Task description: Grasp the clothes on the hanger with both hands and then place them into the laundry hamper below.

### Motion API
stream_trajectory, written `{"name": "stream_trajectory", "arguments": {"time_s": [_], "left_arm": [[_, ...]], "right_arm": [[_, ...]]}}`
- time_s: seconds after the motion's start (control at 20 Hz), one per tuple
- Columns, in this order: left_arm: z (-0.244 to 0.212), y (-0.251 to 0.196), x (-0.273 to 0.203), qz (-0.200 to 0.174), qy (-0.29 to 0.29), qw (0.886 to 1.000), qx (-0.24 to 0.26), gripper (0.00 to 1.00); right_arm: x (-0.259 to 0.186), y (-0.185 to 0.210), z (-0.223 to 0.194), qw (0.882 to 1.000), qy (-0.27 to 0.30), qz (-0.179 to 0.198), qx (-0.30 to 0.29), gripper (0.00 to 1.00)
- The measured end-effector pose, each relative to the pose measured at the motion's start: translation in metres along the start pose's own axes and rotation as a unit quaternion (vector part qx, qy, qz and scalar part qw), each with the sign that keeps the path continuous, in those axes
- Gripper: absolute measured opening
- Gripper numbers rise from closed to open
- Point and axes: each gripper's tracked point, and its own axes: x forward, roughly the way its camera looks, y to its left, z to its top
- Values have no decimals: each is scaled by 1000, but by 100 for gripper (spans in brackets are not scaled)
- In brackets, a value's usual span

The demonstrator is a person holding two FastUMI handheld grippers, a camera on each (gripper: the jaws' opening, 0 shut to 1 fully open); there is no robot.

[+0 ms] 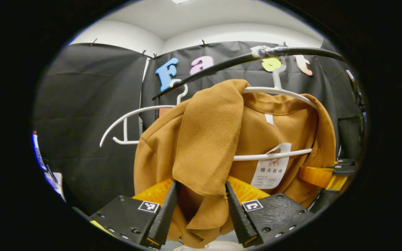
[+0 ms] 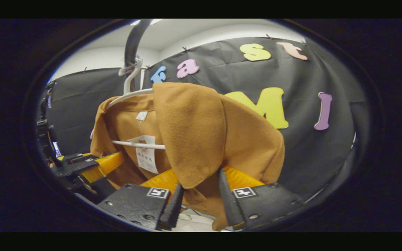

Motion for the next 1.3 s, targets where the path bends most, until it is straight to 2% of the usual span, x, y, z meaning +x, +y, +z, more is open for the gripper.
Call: {"name": "stream_trajectory", "arguments": {"time_s": [0.05, 0.1, 0.15, 0.25, 0.4, 0.45, 0.5, 0.55, 0.6, 0.7, 0.8, 0.85, 0.9, 1.05, 1.2, 1.3], "left_arm": [[-2, 1, 2, -1, 6, 1000, 1, 70], [-6, 0, 1, -5, 13, 1000, 0, 64], [-10, -2, 1, -12, 21, 1000, -1, 61], [-11, -2, -1, -15, 27, 1000, -3, 56], [-13, 4, -3, -17, 29, 999, -4, 17], [-13, 5, -4, -24, 32, 999, -4, 22], [-11, 8, -1, -26, 30, 999, 2, 17], [-14, 15, 2, -21, 30, 999, 6, 17], [-11, 17, -3, -29, 29, 999, 5, 7], [-9, 19, -4, -38, 30, 999, 0, 7], [-8, 23, -6, -41, 30, 999, -9, 7], [-7, 19, -8, -50, 30, 998, -17, 4], [-6, 17, -12, -57, 27, 998, -24, 0], [1, 19, -27, -67, 18, 997, -45, 0], [28, 26, -40, -72, -12, 995, -62, 0], [53, 34, -45, -78, -40, 994, -71, 0]], "right_arm": [[-1, -1, 0, 1000, 3, 9, 10, 38], [0, -3, 0, 1000, 8, 17, 24, 30], [-1, -3, -1, 999, 12, 29, 38, 17], [2, -5, -2, 996, 22, 55, 59, 8], [-1, 9, -2, 989, 36, 126, 75, 5], [-5, 14, -2, 984, 41, 154, 78, 5], [-9, 20, -6, 978, 46, 186, 83, 5], [-13, 22, -5, 973, 48, 208, 88, 5], [-15, 22, -5, 970, 49, 222, 91, 5], [-17, 14, 0, 967, 42, 228, 106, 4], [-25, 20, 7, 957, 32, 252, 141, 4], [-29, 23, 8, 950, 33, 264, 161, 5], [-34, 29, 10, 939, 31, 288, 186, 4], [-47, 37, 28, 897, 18, 353, 266, 5], [-72, 51, 49, 859, 1, 423, 288, 4], [-86, 57, 63, 841, -15, 457, 289, 4]]}}
